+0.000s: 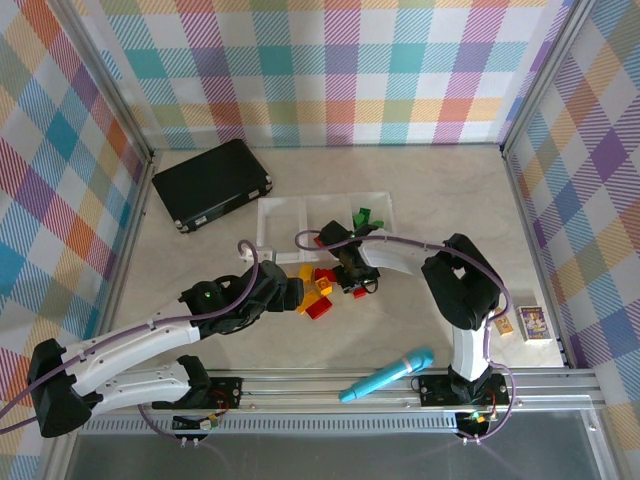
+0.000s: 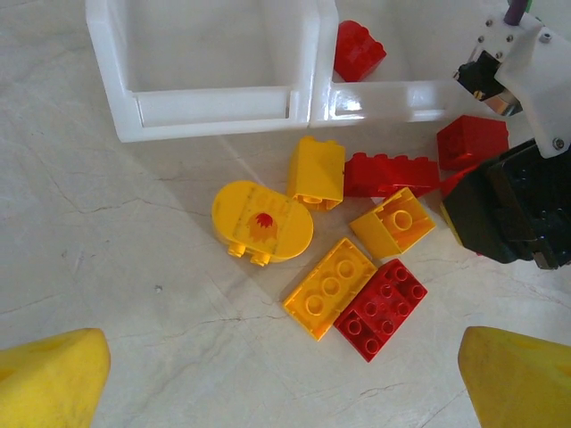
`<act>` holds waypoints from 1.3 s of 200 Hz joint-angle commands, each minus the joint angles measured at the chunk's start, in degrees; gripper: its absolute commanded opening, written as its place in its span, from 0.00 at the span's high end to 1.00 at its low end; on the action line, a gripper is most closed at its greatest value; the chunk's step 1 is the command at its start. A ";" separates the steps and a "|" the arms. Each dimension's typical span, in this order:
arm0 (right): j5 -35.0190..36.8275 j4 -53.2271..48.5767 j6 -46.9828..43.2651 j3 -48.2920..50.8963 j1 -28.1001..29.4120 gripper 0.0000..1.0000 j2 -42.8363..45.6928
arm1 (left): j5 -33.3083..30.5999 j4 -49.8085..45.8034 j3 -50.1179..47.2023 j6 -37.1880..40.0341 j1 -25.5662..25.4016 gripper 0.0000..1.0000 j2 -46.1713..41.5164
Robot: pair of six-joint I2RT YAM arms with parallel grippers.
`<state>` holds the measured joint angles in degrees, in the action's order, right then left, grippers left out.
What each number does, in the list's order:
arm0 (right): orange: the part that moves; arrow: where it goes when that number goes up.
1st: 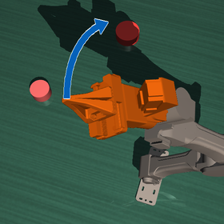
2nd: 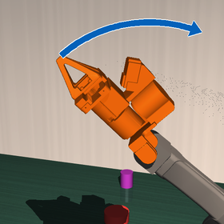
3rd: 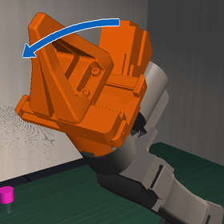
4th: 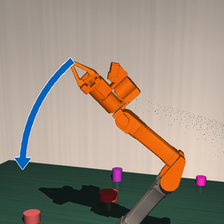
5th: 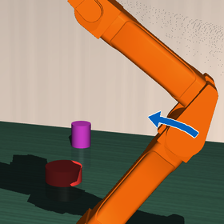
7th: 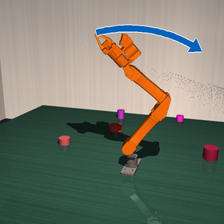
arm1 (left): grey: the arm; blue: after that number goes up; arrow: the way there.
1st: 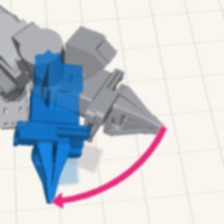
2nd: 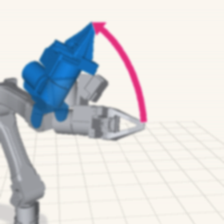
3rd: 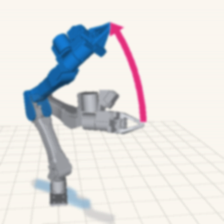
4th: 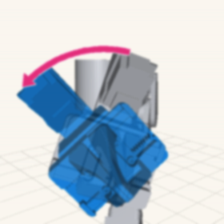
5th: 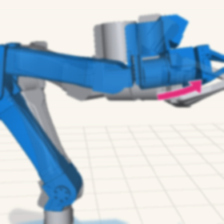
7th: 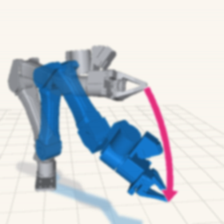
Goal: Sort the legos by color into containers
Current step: Pick up the lego from the bottom-center of the table, then place the lego in the container.
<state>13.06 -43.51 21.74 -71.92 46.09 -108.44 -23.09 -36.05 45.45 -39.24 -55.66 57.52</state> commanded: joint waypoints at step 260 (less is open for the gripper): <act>-2.24 -10.45 -7.83 -42.17 -5.83 0.28 -13.34 | -2.82 -2.83 -2.77 0.15 -0.33 0.00 -8.66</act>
<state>11.22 -54.13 11.53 -118.39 39.72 -130.21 -25.63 -39.00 42.76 -39.24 -55.66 48.03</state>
